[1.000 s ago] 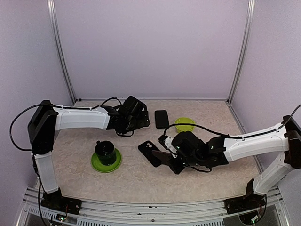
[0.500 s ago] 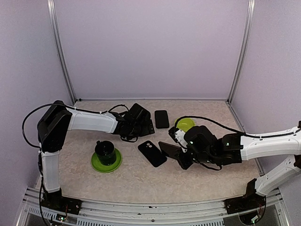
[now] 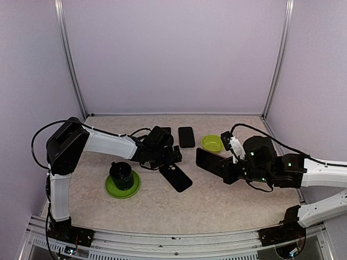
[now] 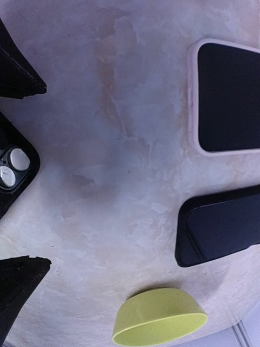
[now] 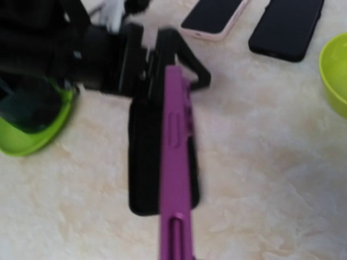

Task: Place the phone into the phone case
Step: Move the phone case to the center of the board.

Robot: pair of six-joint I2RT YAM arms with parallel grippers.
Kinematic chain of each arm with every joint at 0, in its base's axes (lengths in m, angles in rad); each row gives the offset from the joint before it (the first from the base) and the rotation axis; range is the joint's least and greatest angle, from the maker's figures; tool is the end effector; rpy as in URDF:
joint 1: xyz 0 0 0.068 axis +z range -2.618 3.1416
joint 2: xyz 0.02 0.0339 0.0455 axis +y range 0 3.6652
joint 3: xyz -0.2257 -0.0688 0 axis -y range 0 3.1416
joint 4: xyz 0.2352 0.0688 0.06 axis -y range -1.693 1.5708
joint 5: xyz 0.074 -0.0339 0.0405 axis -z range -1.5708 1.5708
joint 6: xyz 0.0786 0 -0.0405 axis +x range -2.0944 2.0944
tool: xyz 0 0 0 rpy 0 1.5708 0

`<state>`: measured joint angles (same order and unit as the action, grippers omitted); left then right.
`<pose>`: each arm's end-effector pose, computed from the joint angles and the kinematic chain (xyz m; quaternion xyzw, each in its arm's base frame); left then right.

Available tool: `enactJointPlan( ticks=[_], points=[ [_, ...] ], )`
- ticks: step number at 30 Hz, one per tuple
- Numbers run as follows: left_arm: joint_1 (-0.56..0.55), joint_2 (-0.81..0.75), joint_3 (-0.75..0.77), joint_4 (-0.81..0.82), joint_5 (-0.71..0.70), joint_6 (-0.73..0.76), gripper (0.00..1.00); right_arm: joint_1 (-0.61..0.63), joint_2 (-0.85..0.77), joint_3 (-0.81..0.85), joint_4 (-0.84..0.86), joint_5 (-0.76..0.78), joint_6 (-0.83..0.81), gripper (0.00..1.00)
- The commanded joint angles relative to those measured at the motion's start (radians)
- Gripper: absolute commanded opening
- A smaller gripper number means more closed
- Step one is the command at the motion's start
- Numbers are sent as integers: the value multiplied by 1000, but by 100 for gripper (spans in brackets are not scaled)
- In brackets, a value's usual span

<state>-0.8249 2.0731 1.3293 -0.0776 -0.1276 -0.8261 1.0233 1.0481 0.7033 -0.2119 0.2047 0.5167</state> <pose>0.3099 -0.3207 0.0850 -0.0239 0.9287 -0.2282 0.2913 0.1579 0.2283 0.2063 -0.1699 0.8543 0.2722 0.4090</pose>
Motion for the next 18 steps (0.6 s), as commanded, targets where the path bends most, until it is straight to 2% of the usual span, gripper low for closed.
enactJointPlan(
  ticks=[1,9,18],
  points=[
    [-21,-4,-15,27,45,0,99,-20,-50,-14,60,-5,35,0],
    [-45,-25,-77,65,92,-40,99,-58,-63,-38,38,-15,155,0],
    [-95,-72,-145,103,90,-116,99,-90,-10,-37,39,-131,253,0]
  ],
)
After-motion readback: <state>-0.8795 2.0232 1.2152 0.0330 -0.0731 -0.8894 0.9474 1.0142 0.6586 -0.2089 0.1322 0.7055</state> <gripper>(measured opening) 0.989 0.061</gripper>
